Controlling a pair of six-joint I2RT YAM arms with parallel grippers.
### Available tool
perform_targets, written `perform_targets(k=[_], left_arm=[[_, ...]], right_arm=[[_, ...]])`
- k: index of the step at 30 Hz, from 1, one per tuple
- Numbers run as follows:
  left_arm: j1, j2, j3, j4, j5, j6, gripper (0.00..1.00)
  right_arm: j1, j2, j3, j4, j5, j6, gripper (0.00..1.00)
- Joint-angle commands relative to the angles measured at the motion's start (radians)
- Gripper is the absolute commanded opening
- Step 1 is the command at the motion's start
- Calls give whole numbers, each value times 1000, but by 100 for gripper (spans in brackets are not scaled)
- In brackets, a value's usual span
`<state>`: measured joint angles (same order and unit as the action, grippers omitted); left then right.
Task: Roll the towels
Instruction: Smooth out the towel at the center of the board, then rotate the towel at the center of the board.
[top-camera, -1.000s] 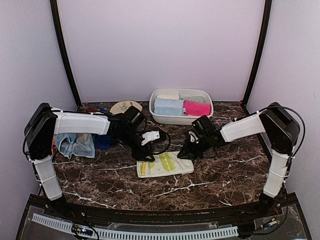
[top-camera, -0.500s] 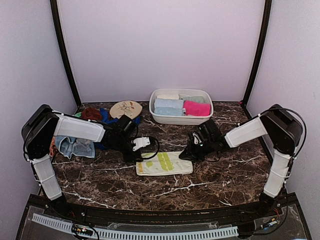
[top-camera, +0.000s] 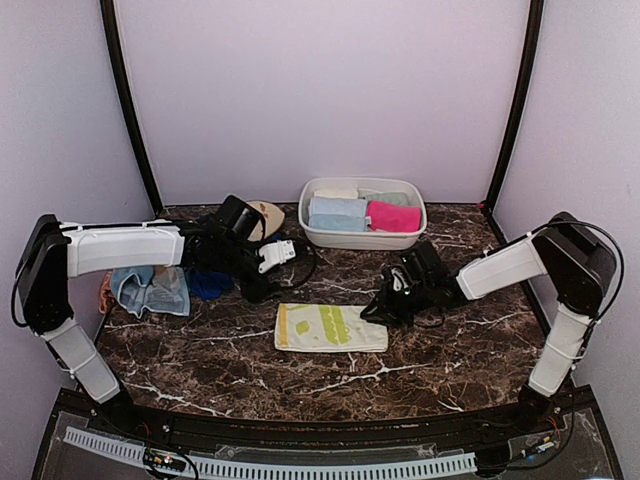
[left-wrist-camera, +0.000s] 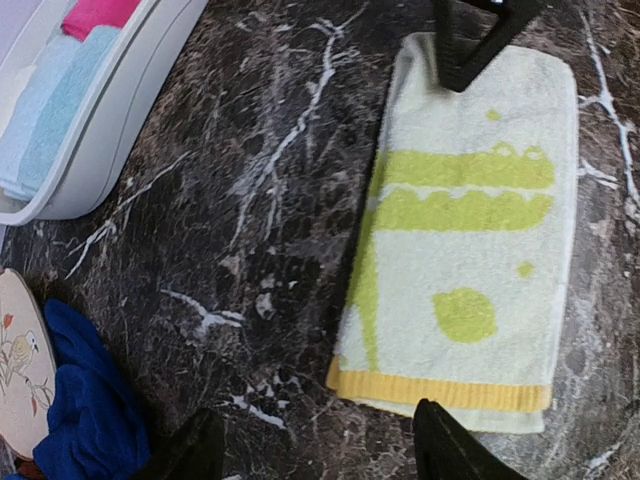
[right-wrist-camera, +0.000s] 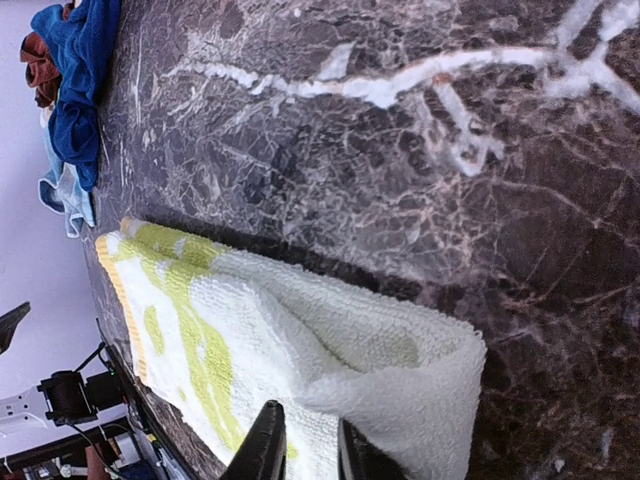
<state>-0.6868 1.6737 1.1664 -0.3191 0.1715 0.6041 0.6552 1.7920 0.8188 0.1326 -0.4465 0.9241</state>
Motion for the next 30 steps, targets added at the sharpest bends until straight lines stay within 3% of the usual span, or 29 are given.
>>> perform_targets(k=[1,6,12,22,27,30], left_arm=[[-102,-57,-76,-120,44,63,66],[-143,13,-115,-97,59,37,60],[-143,96,-115,-33,-59,48,56],[-111,93,-180,145,-251,137,54],[-61,154,-63,159,-376,146,49],[-28,173,6,156,-383,140,51]], right_arm=[[11,-59,11,-59,32,16,22],[-4,-61,126,-179,11,-73,26],[-38,-9,146,-215,5,-122,20],[-28,-32,-92,-77,2,-80,15],[66,-78,-187,26,5,18,14],[148,-110,-216,74,39,113,15]])
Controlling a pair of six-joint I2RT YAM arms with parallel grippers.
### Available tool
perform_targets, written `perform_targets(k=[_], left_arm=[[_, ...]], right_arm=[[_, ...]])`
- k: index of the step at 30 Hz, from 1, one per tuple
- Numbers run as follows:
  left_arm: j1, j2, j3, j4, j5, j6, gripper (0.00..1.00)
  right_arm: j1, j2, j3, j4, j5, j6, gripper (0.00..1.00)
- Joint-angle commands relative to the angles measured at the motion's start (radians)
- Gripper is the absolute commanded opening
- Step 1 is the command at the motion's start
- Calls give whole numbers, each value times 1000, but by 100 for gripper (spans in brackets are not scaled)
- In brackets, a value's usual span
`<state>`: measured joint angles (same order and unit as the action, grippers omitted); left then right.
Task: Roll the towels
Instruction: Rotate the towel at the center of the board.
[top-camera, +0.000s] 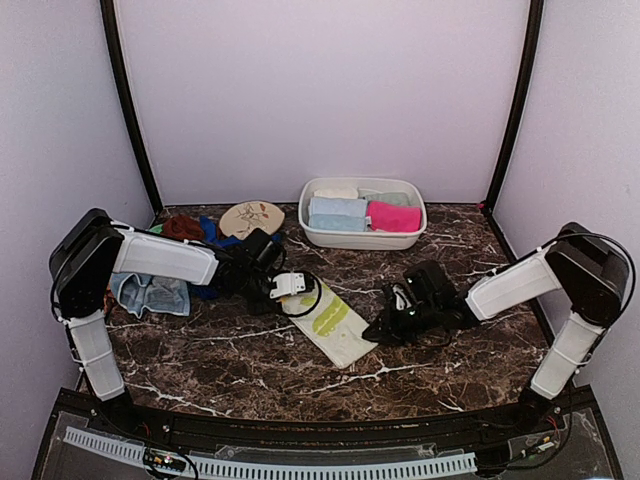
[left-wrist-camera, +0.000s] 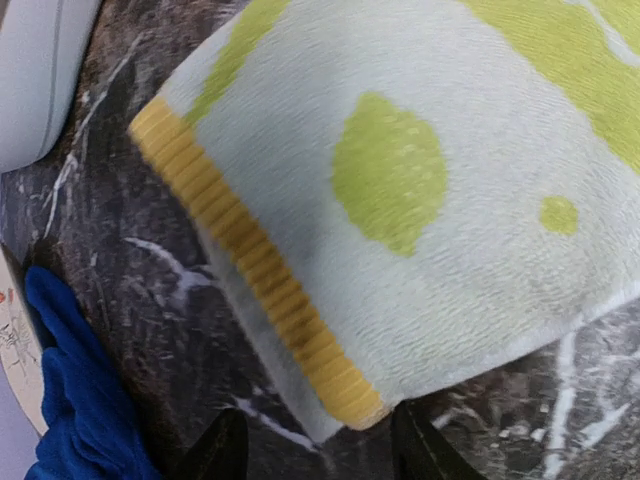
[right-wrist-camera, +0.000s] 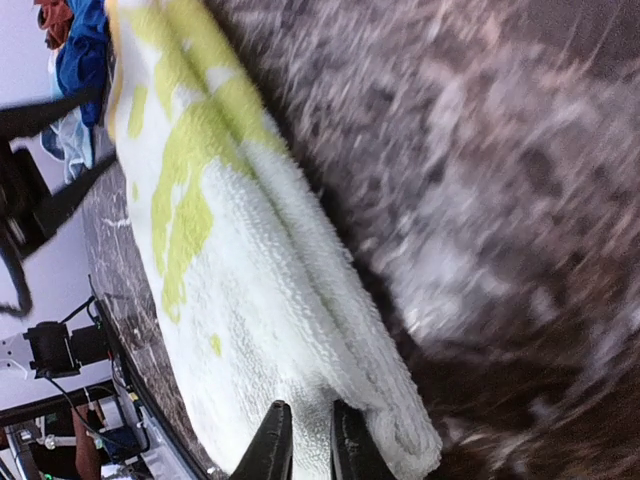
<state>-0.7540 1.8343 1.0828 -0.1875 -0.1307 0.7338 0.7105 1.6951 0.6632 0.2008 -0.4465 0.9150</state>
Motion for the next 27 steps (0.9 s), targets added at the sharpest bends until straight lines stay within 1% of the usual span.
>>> perform_targets(k=[1,4,7,10,12,13,17,19,20,22,24,26,27], left_arm=[[45,12,96,36,-79,18,52],[59,10,106,59,-71,25,53],[77,6,118,64,-86,18,54],[107,-26,124,44,-81,11,55],[124,-64,129,2,-63,-5,57],[130,-88,131,-27,-40,-14,58],[133,-197,83,-56,53,-39,65],[133,-238,70,-84,85,-55,76],[133,-252,62,-97,97,-58,78],[133,-281,49,-139,164,-58,80],[133,-315,20,-149,212,-52,81],[133,-349,-18,-149,241,-40,81],[157,-361,-30,-151,253,-32,81]], right_arm=[[120,-20,-72,36,46,157,16],[182,-44,-84,81,52,223,17],[202,-85,-51,25,35,209,21],[185,-124,57,-153,39,88,24],[160,-109,156,-247,-13,-12,25],[150,-73,219,-296,-39,-67,26],[122,84,471,-480,-86,-277,26],[105,209,615,-543,-132,-364,26],[97,264,671,-566,-146,-391,26],[84,361,773,-612,-176,-457,25],[68,435,829,-613,-225,-510,24],[53,479,839,-592,-238,-537,24],[51,497,839,-586,-237,-549,23]])
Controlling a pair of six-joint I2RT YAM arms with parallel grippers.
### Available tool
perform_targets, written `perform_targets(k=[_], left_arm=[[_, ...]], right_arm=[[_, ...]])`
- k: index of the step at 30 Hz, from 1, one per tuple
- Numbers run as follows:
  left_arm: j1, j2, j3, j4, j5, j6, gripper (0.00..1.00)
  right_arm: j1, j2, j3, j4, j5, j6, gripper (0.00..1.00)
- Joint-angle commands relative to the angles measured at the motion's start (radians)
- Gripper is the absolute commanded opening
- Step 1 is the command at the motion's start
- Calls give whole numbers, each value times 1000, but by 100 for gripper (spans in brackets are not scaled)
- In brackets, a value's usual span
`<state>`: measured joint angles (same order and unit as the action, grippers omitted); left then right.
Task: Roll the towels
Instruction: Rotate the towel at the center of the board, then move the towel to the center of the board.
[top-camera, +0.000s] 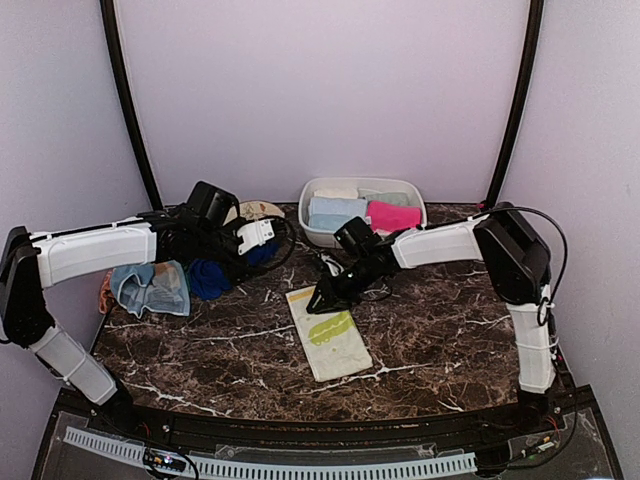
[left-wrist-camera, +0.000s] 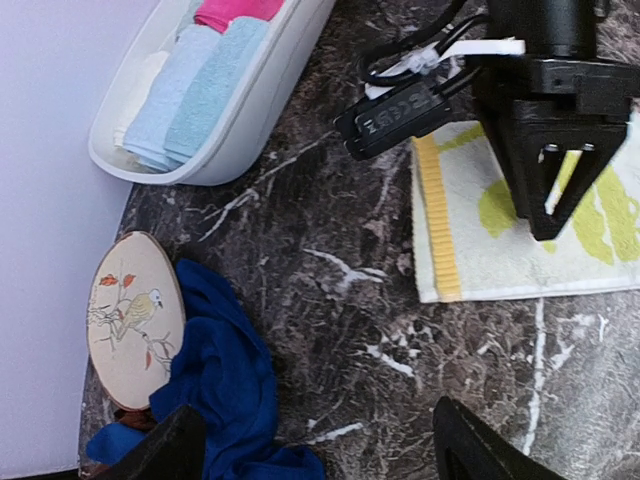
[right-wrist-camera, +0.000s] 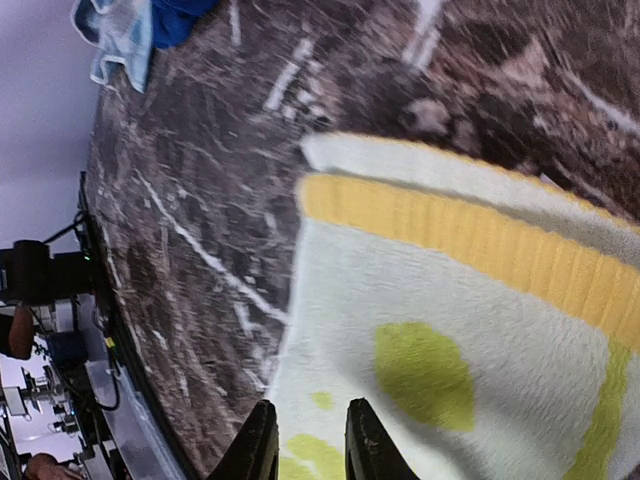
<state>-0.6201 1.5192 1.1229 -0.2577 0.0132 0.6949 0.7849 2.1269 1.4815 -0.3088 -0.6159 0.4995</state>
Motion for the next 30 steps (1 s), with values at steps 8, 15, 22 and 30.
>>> perform_targets(k=[8,15,22,30], left_arm=[[26,-66,-129,-154,254,43,78],[26,-32,-131,-177,292,46,78],[24,-25,-124,-251,427,45,77],[-136,5,-180,-257,460,59,71]], right_arm=[[-9,90,-160,374,-78,120,22],[24,147,-87,580,153,348,20],[15,183,10,592,273,423,20],[7,42,-100,647,216,362,41]])
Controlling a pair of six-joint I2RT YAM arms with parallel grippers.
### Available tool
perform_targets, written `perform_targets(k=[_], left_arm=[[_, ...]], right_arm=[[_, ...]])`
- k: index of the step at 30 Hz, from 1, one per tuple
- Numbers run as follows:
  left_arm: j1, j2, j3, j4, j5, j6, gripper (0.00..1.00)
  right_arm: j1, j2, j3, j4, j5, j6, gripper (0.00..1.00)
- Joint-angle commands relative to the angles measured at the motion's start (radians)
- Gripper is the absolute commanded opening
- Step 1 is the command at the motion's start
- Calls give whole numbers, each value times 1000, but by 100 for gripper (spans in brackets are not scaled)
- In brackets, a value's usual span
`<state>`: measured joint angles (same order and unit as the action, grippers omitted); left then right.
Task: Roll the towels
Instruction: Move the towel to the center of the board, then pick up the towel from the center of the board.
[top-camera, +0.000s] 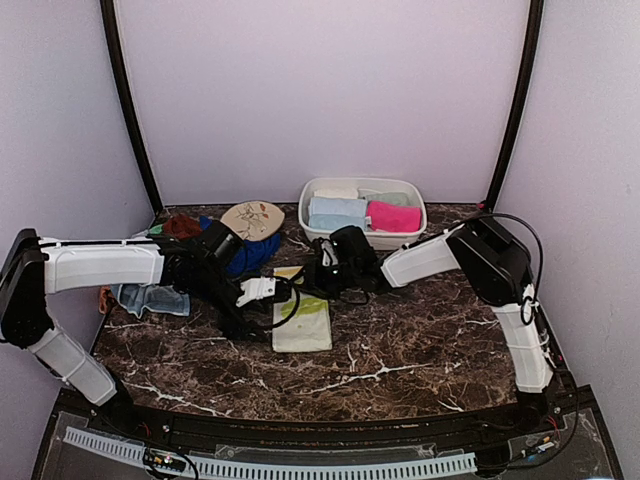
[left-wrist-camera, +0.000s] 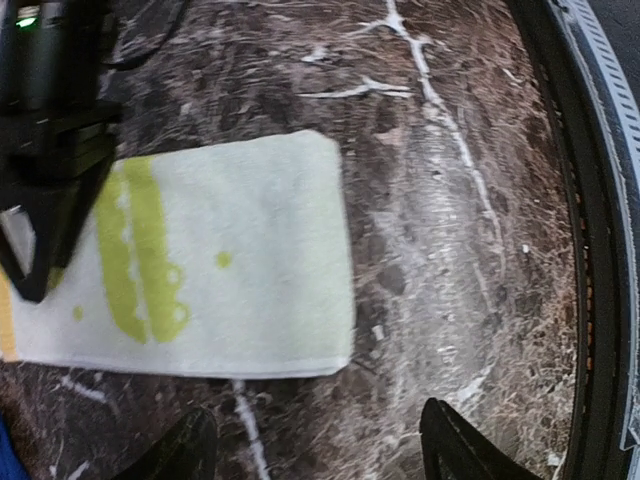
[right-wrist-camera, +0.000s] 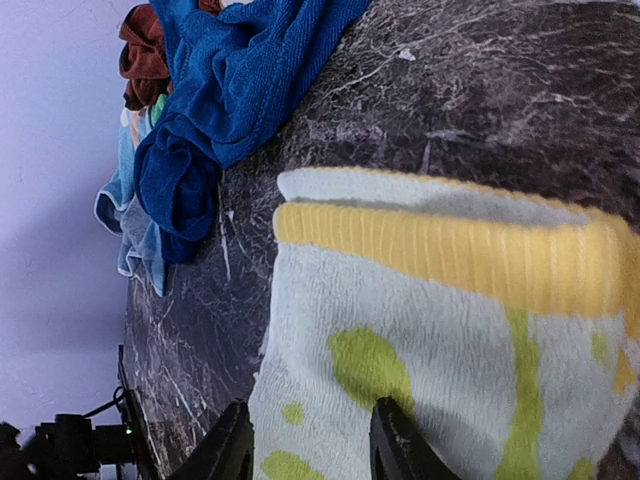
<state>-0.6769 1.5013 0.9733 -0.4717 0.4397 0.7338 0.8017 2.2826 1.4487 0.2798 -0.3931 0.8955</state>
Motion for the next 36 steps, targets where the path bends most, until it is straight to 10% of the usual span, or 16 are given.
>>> perform_targets(k=[1,8,11,15,26,36], left_arm=[[-86,36,-32,-31,32,16,70],[-66,85,28,27,69,-92,63],[-31,90,39,47,93,-118,63],[10,98,51,56,93,-136,63],[116,193,145,17,66,-178,64],[182,198,145,-21,91,-180,64]], right_arm=[[-13,-175,-88,38,9,-66,46],[-19,-554,-268,-254,439,-424,100],[-63,-671,-330,-324,640,-403,100],[-162,-739,-466,-211,430,-502,100],[265,-774,-628,-183,611,-1225,86],[437,-581,-552,-194,670,-1421,73]])
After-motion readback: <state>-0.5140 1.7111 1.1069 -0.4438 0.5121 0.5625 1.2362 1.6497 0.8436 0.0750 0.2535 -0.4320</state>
